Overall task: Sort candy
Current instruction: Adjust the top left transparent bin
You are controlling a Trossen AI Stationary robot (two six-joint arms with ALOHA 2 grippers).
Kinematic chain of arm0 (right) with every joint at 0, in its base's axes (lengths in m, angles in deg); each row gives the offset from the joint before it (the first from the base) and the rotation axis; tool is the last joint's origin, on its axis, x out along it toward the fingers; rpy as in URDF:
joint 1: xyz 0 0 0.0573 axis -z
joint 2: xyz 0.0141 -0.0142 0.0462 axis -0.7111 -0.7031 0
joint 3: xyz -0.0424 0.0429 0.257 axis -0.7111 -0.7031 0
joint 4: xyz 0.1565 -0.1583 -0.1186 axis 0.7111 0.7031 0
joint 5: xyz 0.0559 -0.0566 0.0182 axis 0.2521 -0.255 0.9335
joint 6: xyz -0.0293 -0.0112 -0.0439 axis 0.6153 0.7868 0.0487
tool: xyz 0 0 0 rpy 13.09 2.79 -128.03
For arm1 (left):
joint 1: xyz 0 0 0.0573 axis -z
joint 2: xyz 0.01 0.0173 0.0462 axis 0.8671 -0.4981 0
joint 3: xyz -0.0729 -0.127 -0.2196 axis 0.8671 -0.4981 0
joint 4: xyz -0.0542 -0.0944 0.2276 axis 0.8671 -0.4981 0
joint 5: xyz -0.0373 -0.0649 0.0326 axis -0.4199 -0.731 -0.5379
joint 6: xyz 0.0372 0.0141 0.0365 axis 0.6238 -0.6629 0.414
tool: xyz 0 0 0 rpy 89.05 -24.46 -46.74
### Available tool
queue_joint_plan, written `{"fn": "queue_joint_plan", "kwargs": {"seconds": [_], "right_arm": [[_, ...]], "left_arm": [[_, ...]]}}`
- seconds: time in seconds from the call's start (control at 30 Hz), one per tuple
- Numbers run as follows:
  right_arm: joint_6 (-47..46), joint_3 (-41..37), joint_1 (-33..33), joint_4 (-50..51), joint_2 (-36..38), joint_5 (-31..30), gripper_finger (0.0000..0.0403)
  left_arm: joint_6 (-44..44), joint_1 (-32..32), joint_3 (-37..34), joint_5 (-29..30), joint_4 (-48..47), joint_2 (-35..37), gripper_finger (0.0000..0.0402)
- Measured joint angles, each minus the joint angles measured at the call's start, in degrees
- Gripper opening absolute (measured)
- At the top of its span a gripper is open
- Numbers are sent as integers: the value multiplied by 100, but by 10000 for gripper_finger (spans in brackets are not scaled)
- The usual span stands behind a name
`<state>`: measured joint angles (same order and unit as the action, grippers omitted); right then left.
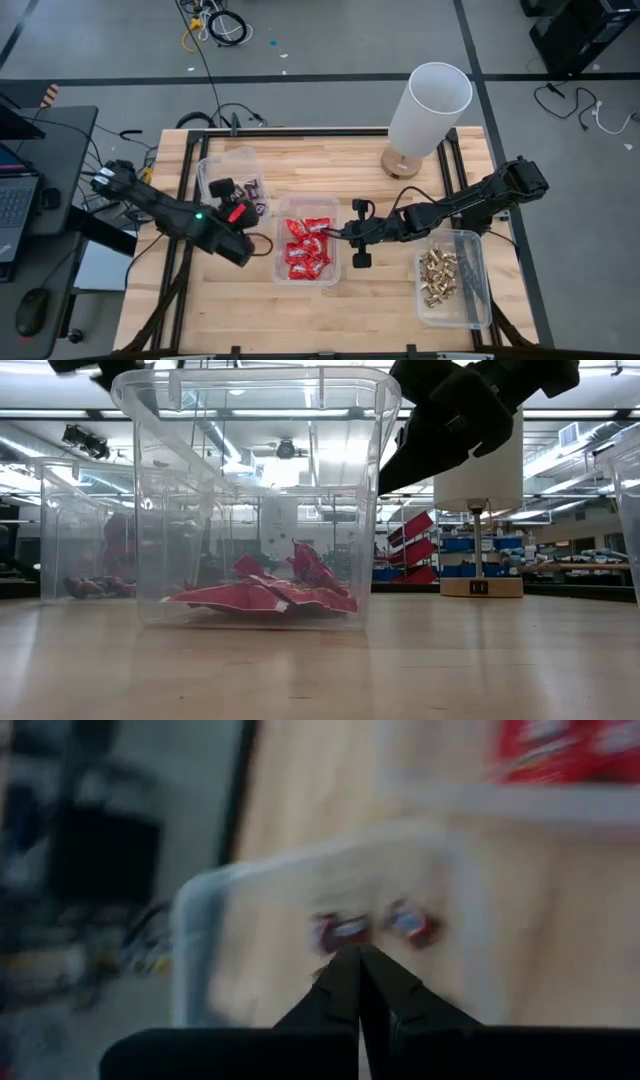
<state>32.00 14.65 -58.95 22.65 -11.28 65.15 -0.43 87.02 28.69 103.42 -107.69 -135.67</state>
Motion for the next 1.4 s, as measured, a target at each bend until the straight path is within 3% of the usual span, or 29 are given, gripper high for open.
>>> {"fn": "queue_joint_plan", "kwargs": {"seconds": [0.1, 0.2, 0.3, 0.4, 0.6, 0.73, 1.17, 1.4], "right_arm": [[-2, 0, -1, 2, 0, 0, 0], [0, 0, -1, 0, 0, 0, 0], [4, 0, -1, 2, 0, 0, 0], [0, 0, -1, 0, 0, 0, 0], [1, 0, -1, -5, 0, 0, 0], [-17, 0, 13, -9, 0, 0, 0], [4, 0, 30, -63, 0, 0, 0], [11, 0, 31, -72, 0, 0, 0]], "left_arm": [[780, 237, 60, -491, 729, 223, 0], [1564, 496, -10, -1421, 1590, 351, 0], [1714, 761, -227, -1860, 2120, 353, 0], [1156, 878, -572, -1663, 2194, 322, 0], [-339, 877, -1218, -585, 2159, 309, 0], [-614, 875, -1491, -214, 2532, 307, 0], [-1031, 872, -1732, -206, 2144, 307, 0], [-1660, 870, -1730, -269, 1482, 307, 0]]}}
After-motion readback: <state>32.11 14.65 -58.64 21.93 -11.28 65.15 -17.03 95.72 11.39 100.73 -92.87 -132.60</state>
